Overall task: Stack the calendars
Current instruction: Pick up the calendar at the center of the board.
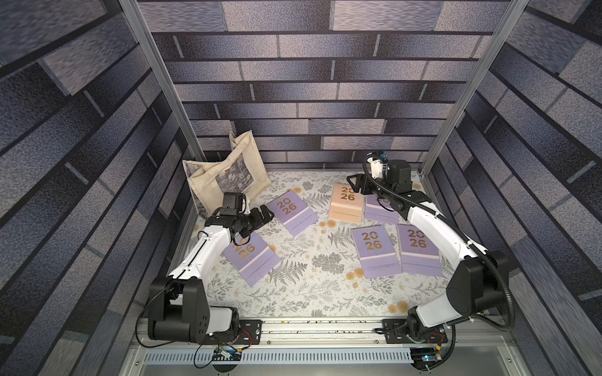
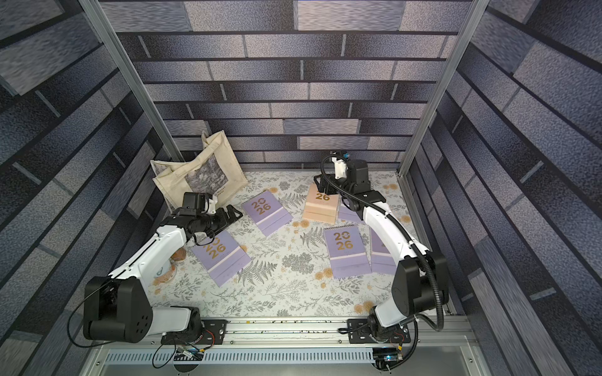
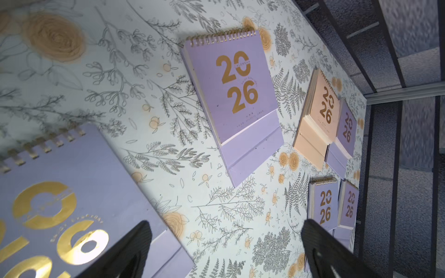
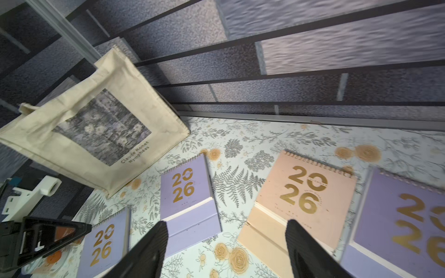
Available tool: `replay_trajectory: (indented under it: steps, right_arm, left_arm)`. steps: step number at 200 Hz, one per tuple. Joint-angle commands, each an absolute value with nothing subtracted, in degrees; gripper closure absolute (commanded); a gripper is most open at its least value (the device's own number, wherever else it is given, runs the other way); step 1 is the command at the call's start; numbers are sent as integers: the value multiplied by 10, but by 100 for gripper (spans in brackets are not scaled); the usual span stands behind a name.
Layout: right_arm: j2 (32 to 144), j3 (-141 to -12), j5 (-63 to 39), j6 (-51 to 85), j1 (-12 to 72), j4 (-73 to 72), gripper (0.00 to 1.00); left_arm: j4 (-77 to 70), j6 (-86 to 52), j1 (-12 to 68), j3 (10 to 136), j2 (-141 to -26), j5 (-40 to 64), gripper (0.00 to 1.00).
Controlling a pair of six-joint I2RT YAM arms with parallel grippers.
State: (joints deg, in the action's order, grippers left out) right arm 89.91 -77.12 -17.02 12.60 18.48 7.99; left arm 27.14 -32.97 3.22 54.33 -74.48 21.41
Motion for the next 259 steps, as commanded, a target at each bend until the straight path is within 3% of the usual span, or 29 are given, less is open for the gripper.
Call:
replay_trajectory:
  steps: [1,45,89,124,159,259]
  right_arm:
    - [946,-826,-220,120,220,136,21]
    - [1028,-871,-238,130,279,122,21]
    - [1088,-917,-281,118,316,138,20]
    - [1116,-935,-305,122,335,137,20]
    - [1155,-958,-360,133,357,142,22]
    - [1315,-1068,-456,154,418,166,20]
  left_arm:
    - [411,-386,25,561,-663,135,0]
    - [419,-535,-34,434,-495,131,0]
    - [382,-615,-131,313,-416,191,0]
    - [426,-619,-162,303,-358,127,0]
    - [390,-608,-203,278,-382,163,0]
    - [284,-479,-203,270,-492,181,0]
